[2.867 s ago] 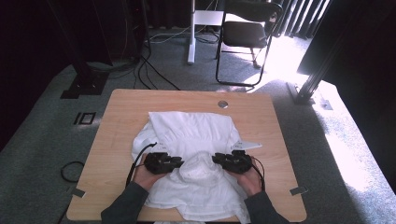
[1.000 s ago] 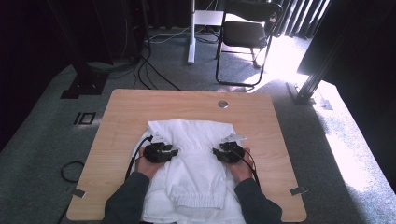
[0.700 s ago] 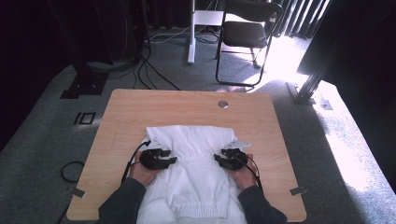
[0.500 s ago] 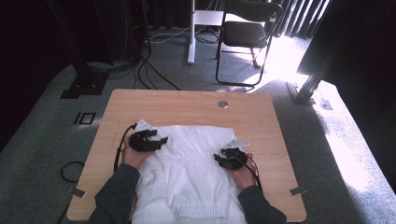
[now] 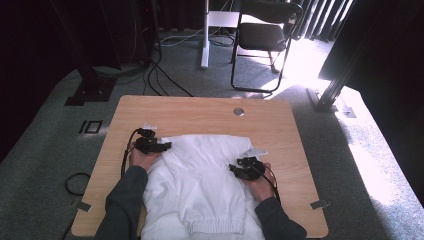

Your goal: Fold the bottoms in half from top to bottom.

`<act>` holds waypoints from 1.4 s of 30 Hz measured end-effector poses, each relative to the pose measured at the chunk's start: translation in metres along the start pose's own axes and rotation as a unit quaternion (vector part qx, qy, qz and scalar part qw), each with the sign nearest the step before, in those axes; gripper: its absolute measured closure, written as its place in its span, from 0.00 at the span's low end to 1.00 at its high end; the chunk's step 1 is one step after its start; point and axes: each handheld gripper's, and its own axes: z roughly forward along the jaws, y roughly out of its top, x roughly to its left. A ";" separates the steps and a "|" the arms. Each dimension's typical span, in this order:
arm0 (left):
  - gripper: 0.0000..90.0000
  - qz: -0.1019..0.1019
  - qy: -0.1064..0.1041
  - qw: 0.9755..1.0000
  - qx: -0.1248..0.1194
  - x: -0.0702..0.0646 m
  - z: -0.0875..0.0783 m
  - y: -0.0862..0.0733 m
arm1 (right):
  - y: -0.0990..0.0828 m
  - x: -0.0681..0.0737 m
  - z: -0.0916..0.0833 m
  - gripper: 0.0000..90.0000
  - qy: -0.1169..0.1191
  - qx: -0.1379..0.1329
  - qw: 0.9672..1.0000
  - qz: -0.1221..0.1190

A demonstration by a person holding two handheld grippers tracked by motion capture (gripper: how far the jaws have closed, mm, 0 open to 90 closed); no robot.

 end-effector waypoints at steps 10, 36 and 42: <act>0.44 -0.002 -0.038 0.999 0.004 0.001 0.001 0.002 | 0.046 -0.071 0.016 0.37 -0.087 -0.011 0.988 0.126; 0.96 0.027 -0.055 0.989 -0.134 -0.010 -0.078 0.081 | 0.119 -0.092 -0.032 0.94 -0.045 -0.134 0.985 0.101; 0.96 0.049 -0.061 0.986 -0.150 -0.020 -0.098 0.077 | 0.116 -0.083 -0.054 0.93 -0.032 -0.151 0.986 0.059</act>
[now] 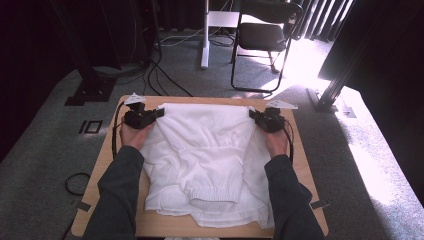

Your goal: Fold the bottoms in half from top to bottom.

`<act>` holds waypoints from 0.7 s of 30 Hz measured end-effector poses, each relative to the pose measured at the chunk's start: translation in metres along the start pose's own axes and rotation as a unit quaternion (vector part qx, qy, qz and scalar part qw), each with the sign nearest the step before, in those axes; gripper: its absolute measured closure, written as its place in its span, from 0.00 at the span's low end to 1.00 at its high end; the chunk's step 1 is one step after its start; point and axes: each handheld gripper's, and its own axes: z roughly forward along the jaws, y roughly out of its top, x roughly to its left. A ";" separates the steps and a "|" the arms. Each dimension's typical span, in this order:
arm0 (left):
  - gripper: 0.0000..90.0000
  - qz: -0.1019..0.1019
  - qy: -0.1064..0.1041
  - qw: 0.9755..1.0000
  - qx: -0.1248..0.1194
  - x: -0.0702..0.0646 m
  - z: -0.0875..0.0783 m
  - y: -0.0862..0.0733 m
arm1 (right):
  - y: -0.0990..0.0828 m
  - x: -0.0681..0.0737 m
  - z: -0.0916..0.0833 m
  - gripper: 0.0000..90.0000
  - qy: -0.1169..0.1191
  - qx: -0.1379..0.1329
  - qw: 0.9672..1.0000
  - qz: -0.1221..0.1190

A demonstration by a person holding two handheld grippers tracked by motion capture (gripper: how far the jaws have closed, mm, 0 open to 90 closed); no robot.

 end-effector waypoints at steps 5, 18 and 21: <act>0.96 0.019 -0.020 0.999 -0.016 -0.016 -0.025 -0.019 | -0.020 0.013 -0.034 0.93 0.030 -0.018 0.999 -0.008; 0.95 0.030 -0.075 0.996 -0.028 -0.063 -0.091 -0.089 | -0.088 0.048 -0.111 0.92 0.068 -0.017 0.997 -0.024; 0.94 0.019 -0.087 0.996 -0.010 -0.068 -0.096 -0.113 | -0.111 0.055 -0.124 0.91 0.068 -0.008 0.997 -0.027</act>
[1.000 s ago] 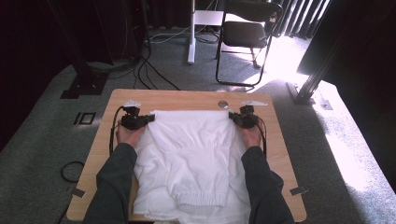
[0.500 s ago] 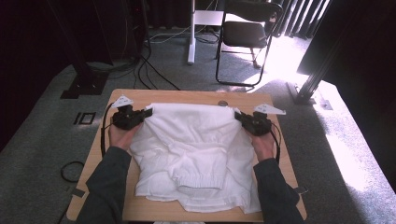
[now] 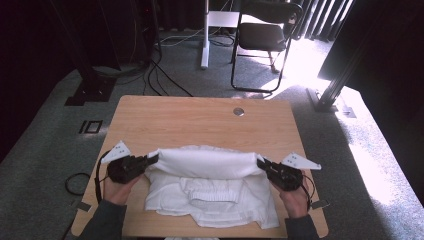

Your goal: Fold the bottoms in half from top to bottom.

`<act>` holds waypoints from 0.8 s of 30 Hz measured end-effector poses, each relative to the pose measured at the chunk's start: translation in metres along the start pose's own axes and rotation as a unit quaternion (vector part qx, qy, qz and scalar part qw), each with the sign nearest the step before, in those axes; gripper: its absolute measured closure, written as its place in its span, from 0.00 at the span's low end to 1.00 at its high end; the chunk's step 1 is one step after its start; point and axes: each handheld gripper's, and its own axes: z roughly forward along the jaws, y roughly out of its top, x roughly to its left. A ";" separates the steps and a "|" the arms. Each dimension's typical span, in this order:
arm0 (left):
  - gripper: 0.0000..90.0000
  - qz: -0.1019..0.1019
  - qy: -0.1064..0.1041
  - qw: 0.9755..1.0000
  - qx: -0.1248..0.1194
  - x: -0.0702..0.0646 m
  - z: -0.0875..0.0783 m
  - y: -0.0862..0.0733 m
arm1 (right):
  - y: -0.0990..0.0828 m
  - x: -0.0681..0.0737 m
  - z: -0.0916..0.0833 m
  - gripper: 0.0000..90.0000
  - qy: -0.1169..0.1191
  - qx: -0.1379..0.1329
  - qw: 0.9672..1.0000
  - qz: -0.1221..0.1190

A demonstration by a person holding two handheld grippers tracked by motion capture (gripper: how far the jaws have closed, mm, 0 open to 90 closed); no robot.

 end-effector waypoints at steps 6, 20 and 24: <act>0.94 -0.042 -0.006 0.998 0.042 -0.003 0.008 -0.050 | -0.048 0.008 -0.001 0.91 0.006 0.040 0.998 0.038; 0.94 -0.042 0.028 0.990 0.133 0.006 0.063 -0.071 | -0.067 0.007 0.052 0.90 -0.017 0.150 0.989 0.012; 0.94 -0.041 0.054 0.990 0.123 0.017 0.079 -0.061 | -0.059 -0.006 0.068 0.90 -0.033 0.146 0.989 0.011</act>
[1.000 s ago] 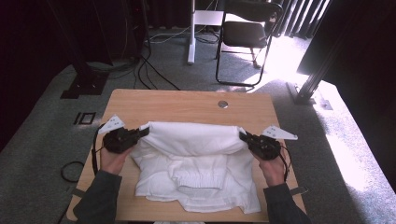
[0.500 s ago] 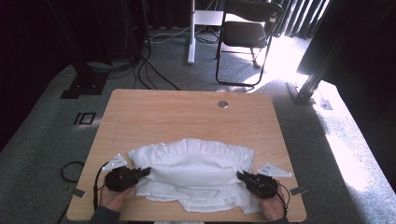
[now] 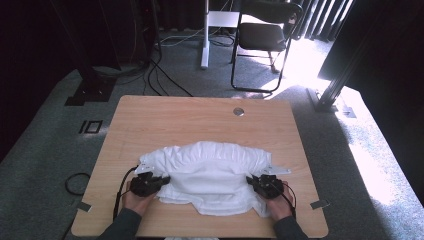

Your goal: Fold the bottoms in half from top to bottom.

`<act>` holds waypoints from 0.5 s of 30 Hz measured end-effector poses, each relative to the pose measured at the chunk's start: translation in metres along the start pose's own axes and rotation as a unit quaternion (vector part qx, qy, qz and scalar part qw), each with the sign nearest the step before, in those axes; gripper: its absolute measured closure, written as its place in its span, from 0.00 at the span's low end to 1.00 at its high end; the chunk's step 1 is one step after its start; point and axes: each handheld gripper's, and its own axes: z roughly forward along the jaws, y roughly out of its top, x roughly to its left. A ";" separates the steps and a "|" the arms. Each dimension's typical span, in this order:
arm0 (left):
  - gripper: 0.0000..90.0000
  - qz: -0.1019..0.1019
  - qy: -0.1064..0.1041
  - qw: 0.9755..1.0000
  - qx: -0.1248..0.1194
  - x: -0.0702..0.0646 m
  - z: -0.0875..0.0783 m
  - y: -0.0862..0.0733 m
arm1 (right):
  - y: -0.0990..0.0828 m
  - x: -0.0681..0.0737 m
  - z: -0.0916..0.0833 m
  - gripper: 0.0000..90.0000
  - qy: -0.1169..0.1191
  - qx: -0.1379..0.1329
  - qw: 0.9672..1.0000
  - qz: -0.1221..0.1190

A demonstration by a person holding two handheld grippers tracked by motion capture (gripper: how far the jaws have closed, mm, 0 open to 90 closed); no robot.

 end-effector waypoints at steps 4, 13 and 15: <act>0.93 -0.003 0.023 1.000 -0.009 0.010 0.014 0.015 | 0.013 -0.012 0.015 0.89 -0.010 -0.007 1.000 0.015; 0.88 -0.040 0.040 0.998 -0.023 0.026 0.031 0.036 | 0.032 -0.028 0.037 0.87 -0.032 -0.022 0.998 0.041; 0.75 -0.057 0.040 0.997 -0.033 0.030 0.021 0.041 | 0.034 -0.027 0.034 0.82 -0.029 -0.013 0.998 0.045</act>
